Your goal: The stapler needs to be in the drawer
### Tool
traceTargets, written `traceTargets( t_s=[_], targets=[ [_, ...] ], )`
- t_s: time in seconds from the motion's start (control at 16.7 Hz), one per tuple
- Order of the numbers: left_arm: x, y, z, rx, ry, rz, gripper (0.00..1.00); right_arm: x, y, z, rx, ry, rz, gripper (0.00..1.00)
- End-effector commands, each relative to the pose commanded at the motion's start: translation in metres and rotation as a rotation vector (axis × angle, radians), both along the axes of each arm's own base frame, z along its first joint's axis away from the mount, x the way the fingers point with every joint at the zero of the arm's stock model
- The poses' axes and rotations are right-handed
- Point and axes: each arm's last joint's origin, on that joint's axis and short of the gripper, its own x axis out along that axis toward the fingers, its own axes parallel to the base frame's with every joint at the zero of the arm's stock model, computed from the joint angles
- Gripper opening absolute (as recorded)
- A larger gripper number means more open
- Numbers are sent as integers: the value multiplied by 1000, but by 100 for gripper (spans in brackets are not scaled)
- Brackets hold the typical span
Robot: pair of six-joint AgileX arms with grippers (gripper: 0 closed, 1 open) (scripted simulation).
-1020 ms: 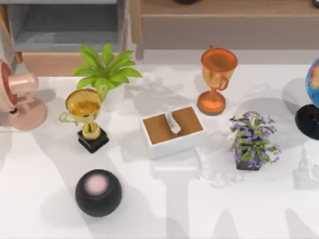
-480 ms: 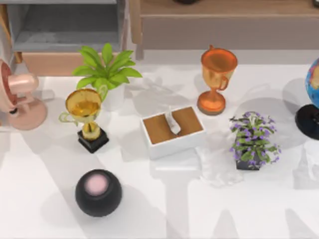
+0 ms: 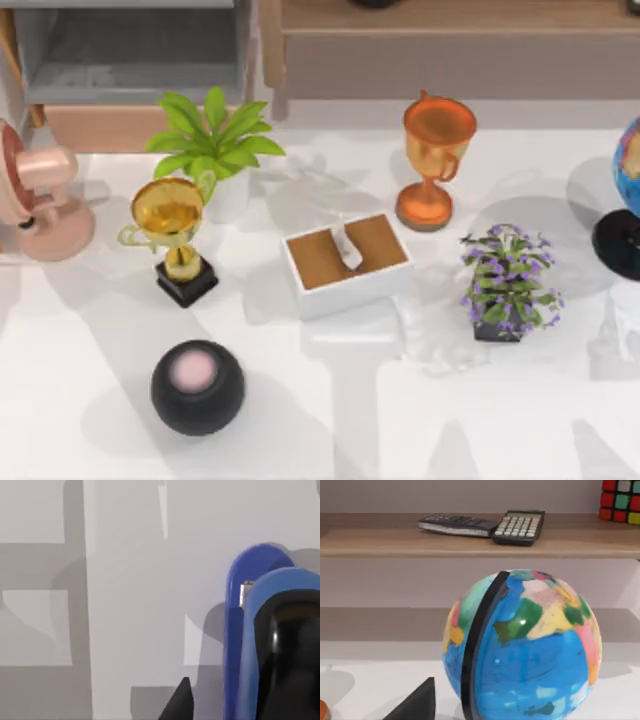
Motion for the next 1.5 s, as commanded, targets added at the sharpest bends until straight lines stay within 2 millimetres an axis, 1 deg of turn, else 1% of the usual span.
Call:
traceTargets(
  t_s=[0.12,0.18,0.72,0.84,1.02,1.2,1.32,1.5],
  targets=[
    [0,0,0,0,0,0,98,0,0,0,0,0,0,100],
    [0,0,0,0,0,0,100,0,0,0,0,0,0,100],
    [0,-1,0,0,0,-1,100,0,0,0,0,0,0,100],
    [0,-1,5,9,-33,-20,100,0,0,0,0,0,0,100],
    [0,-1,22,47,-163,-92,100,0,0,0,0,0,0,100],
    [-6,4,46,127,-365,-194,100,0,0,0,0,0,0,100],
    [-15,16,60,214,-511,-256,100,0,0,0,0,0,0,100],
    [-42,45,74,402,-714,-332,100,0,0,0,0,0,0,100]
  ],
)
